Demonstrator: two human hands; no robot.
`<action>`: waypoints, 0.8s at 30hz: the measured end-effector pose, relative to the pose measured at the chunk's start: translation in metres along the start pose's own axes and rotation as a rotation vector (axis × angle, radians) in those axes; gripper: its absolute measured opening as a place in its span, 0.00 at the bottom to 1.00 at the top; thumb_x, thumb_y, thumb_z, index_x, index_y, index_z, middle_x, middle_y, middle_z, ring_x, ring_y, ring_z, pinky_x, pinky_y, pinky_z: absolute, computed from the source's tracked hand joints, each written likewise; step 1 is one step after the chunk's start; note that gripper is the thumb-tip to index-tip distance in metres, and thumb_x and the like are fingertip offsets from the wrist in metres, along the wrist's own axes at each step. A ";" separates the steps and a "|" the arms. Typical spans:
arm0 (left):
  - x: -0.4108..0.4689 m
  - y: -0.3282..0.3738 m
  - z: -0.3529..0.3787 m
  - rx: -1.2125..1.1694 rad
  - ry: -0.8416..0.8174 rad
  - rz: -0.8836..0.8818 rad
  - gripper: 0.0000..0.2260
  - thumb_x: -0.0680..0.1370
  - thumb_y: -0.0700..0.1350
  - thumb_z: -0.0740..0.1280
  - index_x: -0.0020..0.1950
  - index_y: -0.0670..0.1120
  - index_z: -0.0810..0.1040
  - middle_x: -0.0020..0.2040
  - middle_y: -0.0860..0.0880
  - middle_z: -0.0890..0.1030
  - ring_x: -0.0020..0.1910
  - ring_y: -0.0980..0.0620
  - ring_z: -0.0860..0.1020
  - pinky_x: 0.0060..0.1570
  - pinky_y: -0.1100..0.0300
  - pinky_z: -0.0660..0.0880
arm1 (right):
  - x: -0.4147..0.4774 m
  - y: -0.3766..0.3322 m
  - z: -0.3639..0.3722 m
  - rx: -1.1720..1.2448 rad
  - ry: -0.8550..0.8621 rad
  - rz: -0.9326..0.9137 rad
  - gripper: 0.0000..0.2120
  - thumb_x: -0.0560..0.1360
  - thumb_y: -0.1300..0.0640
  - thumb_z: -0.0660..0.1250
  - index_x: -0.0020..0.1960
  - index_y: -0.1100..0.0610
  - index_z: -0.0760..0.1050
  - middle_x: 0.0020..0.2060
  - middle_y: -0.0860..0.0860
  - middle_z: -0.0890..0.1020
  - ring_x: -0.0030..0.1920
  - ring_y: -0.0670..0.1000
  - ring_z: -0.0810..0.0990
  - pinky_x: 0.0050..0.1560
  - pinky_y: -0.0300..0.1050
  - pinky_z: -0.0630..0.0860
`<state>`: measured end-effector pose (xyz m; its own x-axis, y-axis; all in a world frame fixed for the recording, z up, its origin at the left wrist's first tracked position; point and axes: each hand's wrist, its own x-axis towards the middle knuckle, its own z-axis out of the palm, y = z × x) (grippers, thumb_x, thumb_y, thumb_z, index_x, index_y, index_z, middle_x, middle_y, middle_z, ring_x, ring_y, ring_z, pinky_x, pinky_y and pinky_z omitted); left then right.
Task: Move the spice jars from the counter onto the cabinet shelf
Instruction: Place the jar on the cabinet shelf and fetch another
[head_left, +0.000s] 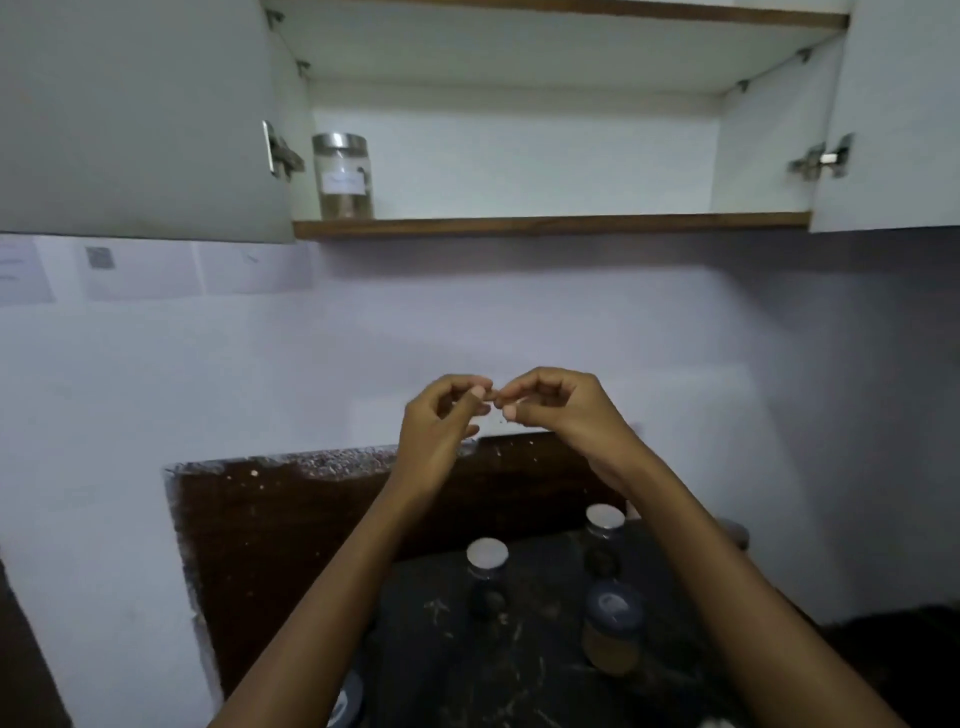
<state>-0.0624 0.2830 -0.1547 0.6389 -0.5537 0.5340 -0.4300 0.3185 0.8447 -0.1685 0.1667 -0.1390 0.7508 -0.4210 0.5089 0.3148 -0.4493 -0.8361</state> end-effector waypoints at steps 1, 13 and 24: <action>-0.009 -0.008 0.008 -0.012 -0.028 -0.031 0.05 0.79 0.39 0.64 0.48 0.44 0.79 0.45 0.48 0.82 0.46 0.52 0.81 0.44 0.60 0.79 | -0.013 0.008 -0.007 -0.004 -0.001 0.031 0.06 0.69 0.66 0.72 0.46 0.60 0.81 0.44 0.54 0.84 0.45 0.51 0.83 0.47 0.39 0.79; -0.072 -0.077 0.115 0.128 -0.335 -0.171 0.05 0.79 0.39 0.63 0.51 0.45 0.79 0.47 0.51 0.80 0.47 0.53 0.80 0.45 0.64 0.77 | -0.114 0.083 -0.083 -0.062 0.079 0.323 0.08 0.70 0.67 0.71 0.48 0.59 0.80 0.45 0.54 0.84 0.46 0.49 0.83 0.49 0.42 0.79; -0.180 -0.173 0.197 0.307 -0.537 -0.410 0.11 0.77 0.35 0.63 0.58 0.40 0.79 0.55 0.43 0.81 0.55 0.50 0.79 0.56 0.61 0.75 | -0.221 0.197 -0.139 -0.342 -0.185 0.622 0.11 0.69 0.65 0.71 0.49 0.53 0.78 0.50 0.51 0.80 0.52 0.49 0.78 0.58 0.49 0.76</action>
<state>-0.2291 0.1761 -0.4037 0.4204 -0.9071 0.0214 -0.4333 -0.1800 0.8831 -0.3531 0.0611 -0.3878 0.8270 -0.5520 -0.1068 -0.3773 -0.4040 -0.8333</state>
